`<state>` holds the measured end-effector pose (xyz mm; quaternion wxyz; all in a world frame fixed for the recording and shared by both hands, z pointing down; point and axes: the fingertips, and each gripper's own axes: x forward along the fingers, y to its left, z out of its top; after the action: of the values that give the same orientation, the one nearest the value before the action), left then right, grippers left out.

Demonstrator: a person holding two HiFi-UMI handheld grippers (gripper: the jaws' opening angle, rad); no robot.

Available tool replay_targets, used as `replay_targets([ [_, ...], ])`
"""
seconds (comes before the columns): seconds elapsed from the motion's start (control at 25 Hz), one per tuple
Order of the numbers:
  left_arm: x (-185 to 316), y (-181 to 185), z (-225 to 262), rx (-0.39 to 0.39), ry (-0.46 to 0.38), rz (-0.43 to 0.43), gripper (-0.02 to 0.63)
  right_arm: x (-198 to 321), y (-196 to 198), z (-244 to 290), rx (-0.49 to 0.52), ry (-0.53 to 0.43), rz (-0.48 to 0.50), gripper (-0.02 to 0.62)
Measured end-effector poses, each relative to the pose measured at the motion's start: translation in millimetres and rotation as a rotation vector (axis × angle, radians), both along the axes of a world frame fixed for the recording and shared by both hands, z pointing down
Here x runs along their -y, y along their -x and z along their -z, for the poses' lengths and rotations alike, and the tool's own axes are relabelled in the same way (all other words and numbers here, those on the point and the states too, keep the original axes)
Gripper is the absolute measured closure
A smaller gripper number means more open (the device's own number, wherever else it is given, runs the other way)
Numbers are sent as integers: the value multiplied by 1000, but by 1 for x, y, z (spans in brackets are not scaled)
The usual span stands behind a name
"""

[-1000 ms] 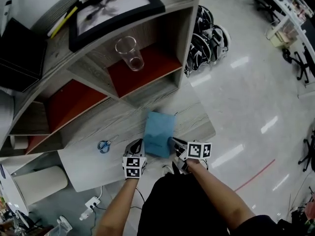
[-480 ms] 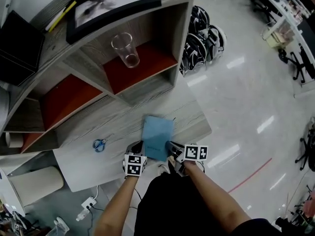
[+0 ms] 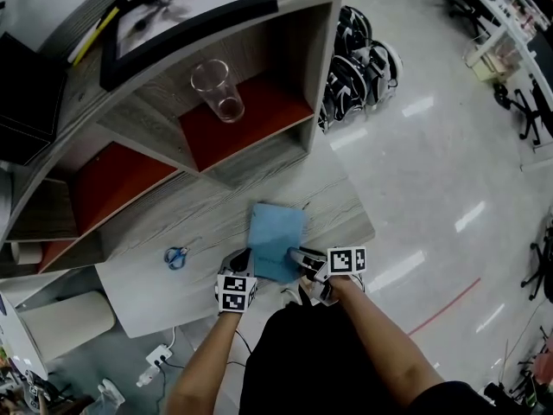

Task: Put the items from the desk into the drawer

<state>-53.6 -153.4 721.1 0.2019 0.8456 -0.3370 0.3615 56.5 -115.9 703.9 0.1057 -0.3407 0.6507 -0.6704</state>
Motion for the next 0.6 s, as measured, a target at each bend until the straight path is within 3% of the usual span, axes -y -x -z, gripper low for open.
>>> replay_targets([
  [0.16,0,1,-1,-4,2,-9,592,5,5,2,24,-9,58,439],
  [0.24,1,1,0,-11,2,-1,592,7,21,1,27,3,137,440],
  [0.36,2,0,0,-16,10,4,593,10,49,-11,-80,43,244,452],
  [0.44,2,0,0,-23,27,5,593,15,51,-18,-88,75,167,527],
  [0.52,3,0,0,-31,41,4,592,19,49,-16,-18,87,79,538],
  [0.6,4,0,-1,-30,51,2,592,21,50,-14,-7,59,65,538],
])
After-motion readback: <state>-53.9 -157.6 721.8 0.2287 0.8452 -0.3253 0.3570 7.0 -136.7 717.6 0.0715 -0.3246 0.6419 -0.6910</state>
